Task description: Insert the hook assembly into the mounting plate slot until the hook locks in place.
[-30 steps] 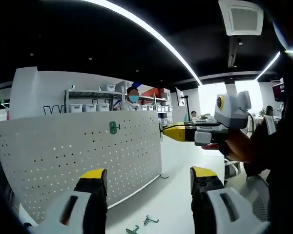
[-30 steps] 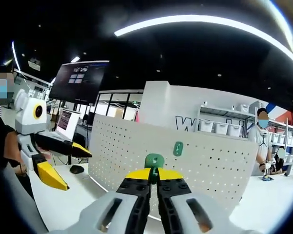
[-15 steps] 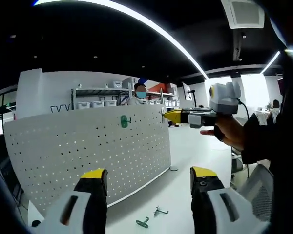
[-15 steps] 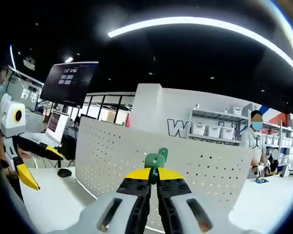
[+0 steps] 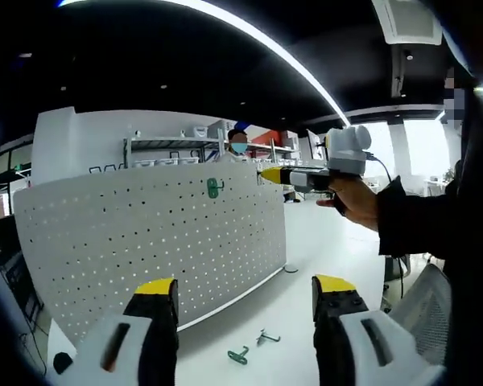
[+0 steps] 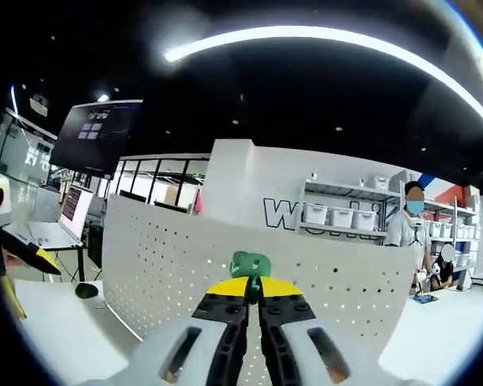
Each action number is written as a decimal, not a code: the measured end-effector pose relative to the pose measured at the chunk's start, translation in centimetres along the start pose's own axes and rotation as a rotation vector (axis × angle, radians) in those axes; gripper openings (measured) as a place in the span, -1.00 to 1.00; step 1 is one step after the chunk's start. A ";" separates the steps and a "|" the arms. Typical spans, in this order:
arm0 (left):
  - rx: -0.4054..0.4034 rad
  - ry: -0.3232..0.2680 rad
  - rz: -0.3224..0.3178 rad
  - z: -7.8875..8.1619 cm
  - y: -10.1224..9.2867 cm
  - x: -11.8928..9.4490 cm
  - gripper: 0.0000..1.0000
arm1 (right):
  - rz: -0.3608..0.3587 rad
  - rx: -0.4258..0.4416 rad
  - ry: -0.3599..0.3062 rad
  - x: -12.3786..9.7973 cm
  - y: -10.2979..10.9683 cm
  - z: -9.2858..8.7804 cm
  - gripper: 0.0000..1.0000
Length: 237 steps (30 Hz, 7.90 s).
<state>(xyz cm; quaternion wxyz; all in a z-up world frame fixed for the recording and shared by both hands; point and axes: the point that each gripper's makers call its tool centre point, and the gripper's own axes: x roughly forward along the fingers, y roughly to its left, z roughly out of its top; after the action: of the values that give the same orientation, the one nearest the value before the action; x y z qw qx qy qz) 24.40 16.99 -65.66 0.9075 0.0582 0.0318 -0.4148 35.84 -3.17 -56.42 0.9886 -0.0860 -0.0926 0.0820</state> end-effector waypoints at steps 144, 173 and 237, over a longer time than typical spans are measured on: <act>-0.052 0.070 -0.021 -3.3 1.2 0.5 0.23 | -0.054 -0.006 0.034 -8.7 0.2 -2.4 -0.67; 0.016 0.162 -0.162 -6.1 -1.7 6.7 0.03 | -0.006 0.027 0.106 -15.2 3.3 -6.0 -0.68; 0.219 0.539 -0.333 -21.0 -3.9 16.5 -0.71 | 0.162 0.155 0.345 -14.7 7.1 -12.6 -0.24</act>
<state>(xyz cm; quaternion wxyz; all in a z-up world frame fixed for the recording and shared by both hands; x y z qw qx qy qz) 32.07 4.90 -88.52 0.7745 0.2569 0.2349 -0.5281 23.01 -0.80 -72.39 0.9836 -0.0295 0.0917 0.1524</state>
